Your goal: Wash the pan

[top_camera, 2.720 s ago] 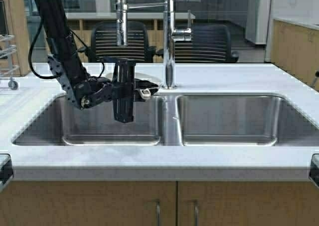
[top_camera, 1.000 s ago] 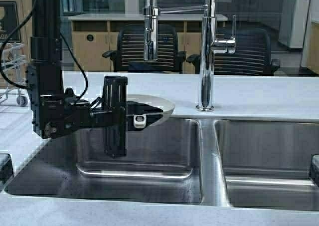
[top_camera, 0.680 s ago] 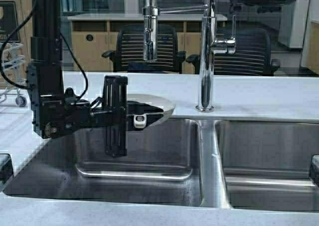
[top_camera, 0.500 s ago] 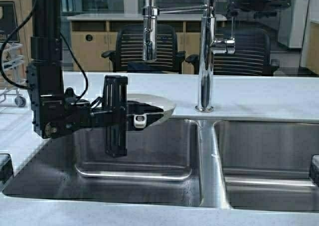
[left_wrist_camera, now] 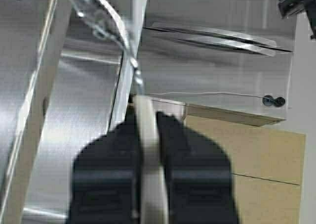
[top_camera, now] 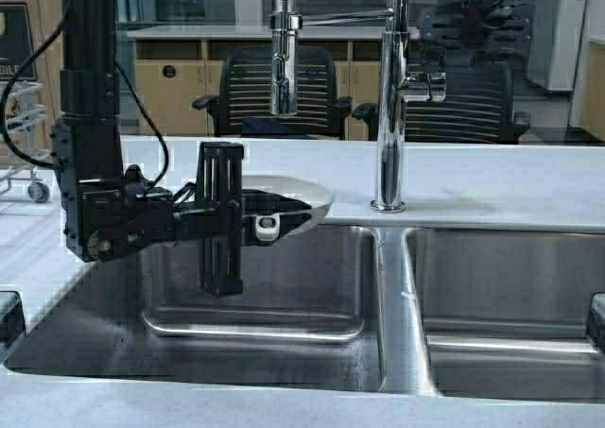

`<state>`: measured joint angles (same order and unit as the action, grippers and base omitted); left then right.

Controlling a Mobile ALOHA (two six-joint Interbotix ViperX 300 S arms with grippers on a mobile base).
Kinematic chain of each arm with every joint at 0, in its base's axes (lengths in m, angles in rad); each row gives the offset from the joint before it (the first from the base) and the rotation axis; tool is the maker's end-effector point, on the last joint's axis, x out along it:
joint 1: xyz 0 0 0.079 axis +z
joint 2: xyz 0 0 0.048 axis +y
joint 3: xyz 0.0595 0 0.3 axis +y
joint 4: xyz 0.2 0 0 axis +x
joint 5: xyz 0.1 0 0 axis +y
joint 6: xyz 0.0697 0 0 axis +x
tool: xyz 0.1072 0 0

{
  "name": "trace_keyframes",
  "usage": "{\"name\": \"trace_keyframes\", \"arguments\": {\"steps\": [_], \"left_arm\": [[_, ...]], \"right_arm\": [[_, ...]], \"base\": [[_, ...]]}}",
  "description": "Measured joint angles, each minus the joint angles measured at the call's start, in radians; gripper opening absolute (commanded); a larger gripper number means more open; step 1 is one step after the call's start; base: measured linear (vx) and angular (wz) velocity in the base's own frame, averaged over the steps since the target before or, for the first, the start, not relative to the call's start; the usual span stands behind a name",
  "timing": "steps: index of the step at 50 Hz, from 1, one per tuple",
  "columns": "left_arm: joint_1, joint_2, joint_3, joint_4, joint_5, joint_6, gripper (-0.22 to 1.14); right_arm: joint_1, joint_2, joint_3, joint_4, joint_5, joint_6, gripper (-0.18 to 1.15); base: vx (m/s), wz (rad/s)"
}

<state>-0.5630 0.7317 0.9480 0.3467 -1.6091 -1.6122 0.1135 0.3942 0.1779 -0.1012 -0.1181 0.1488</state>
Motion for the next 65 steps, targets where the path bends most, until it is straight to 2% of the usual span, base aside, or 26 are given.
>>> {"name": "trace_keyframes", "arguments": {"steps": [18, 33, 44, 54, 59, 65], "left_arm": [[0.0, 0.0, 0.0, 0.0, 0.0, 0.0, 0.03], [-0.002, 0.0, 0.0, -0.002, 0.0, 0.0, 0.03], [0.0, 0.0, 0.0, -0.002, 0.0, 0.0, 0.03], [-0.002, 0.0, 0.0, -0.002, 0.0, 0.0, 0.03], [-0.002, 0.0, 0.0, -0.002, 0.0, 0.0, 0.03], [-0.002, 0.0, 0.0, 0.0, 0.0, 0.0, 0.03]], "right_arm": [[-0.061, 0.002, -0.003, 0.083, 0.057, 0.031, 1.03], [-0.097, -0.037, 0.052, 0.103, 0.064, 0.041, 1.03], [-0.11, -0.14, 0.061, 0.103, 0.071, 0.038, 1.03], [-0.164, -0.23, 0.101, 0.103, 0.061, 0.037, 1.01], [-0.173, -0.219, 0.137, 0.103, 0.061, 0.037, 0.89], [-0.156, -0.163, 0.143, 0.103, 0.063, 0.046, 0.42]], "base": [[0.0, 0.0], [0.0, 0.0], [0.0, 0.0], [0.0, 0.0], [-0.01, -0.02], [0.0, -0.01]]}}
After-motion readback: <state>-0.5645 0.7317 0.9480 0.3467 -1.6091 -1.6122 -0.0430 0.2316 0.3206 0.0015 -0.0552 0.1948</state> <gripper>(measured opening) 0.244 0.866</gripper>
